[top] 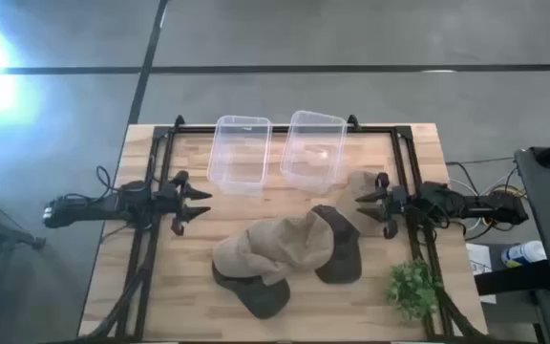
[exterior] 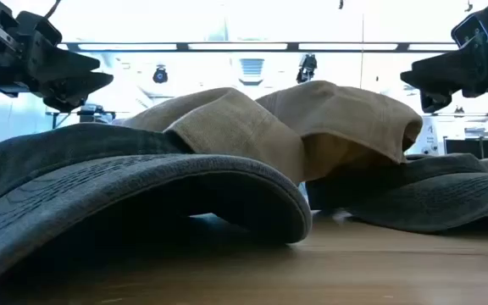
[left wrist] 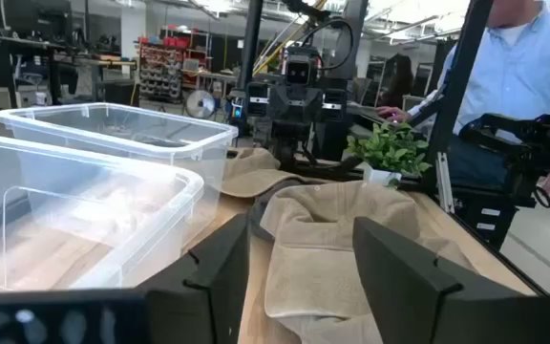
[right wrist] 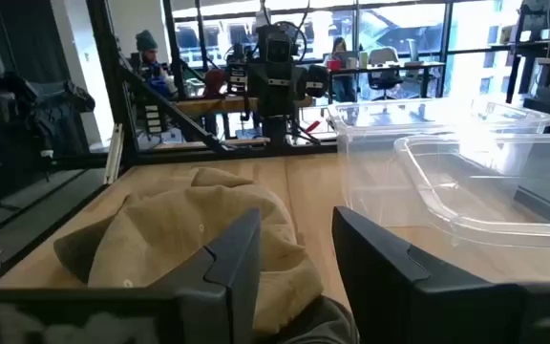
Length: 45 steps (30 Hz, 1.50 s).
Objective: Pick & Place hat
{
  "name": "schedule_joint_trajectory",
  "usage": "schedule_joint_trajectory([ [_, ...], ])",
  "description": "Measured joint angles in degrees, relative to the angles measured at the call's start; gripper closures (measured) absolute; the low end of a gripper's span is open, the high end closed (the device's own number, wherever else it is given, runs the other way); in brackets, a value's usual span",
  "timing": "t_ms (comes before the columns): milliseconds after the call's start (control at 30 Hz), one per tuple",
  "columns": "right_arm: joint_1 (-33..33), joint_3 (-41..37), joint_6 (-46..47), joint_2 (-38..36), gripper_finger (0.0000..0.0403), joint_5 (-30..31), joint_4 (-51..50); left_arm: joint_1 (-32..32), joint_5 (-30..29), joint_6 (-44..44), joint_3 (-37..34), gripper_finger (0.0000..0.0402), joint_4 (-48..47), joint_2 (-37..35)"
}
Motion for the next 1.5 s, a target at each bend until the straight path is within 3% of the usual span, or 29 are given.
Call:
schedule_joint_trajectory([
  [1500, 0.01, -0.02, 0.03, 0.01, 0.0276, 0.02, 0.0, 0.01, 0.02, 0.0, 0.0, 0.022, 0.0, 0.02],
])
